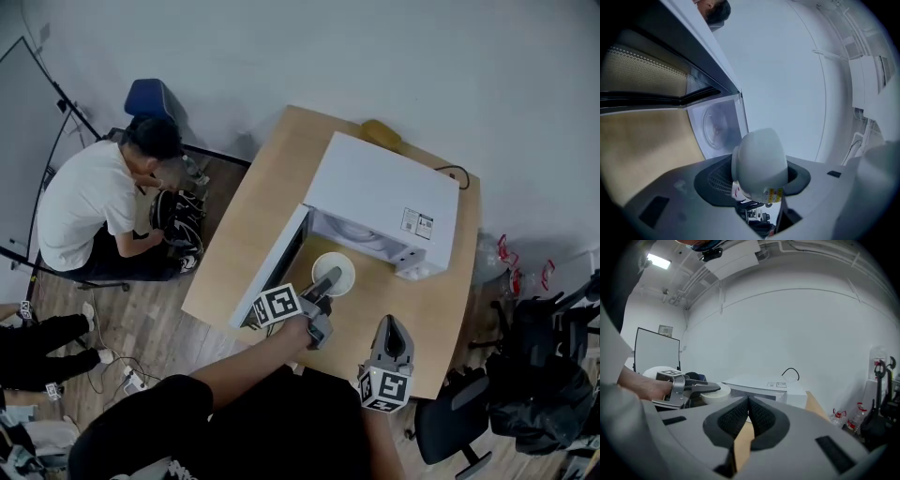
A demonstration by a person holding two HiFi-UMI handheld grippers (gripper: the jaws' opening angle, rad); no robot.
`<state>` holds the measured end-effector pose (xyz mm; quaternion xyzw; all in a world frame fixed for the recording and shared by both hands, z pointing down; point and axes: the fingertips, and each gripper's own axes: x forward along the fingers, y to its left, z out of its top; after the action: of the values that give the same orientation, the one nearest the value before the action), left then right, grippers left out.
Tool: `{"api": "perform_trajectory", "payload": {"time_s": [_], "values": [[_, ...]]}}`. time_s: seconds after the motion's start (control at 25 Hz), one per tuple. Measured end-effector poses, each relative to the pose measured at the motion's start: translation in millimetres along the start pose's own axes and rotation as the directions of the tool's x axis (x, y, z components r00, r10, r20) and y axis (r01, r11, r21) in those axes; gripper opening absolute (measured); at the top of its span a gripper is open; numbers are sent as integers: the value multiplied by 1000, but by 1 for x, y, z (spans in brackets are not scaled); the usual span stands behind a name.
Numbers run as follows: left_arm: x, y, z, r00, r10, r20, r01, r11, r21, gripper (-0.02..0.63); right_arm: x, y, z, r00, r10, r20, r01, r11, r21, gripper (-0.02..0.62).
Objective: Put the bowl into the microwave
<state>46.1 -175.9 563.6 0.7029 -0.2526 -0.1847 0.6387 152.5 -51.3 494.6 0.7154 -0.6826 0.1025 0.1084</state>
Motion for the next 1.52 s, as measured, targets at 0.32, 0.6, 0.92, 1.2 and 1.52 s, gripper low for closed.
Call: {"api": "perform_trajectory", "payload": {"time_s": [0.32,0.6,0.92,1.2,1.52], "values": [[61,45,21,996,81,47,-82,997,2,219,37,-30,-7,999,27,-38,-25,998,62,60],[105,89,32,992,121,46,-120,992,-31,219,57,-41,-28,994,64,-85,-58,996,71,60],[144,131,38,985,170,29,-168,985,-47,219,67,-58,-56,986,67,-152,-58,996,66,60],[163,157,41,975,218,41,-213,972,-97,219,82,-66,-63,982,79,-174,-67,995,69,60],[172,165,50,959,267,96,-256,960,-111,221,87,-62,-78,972,110,-210,-97,993,71,60]]}}
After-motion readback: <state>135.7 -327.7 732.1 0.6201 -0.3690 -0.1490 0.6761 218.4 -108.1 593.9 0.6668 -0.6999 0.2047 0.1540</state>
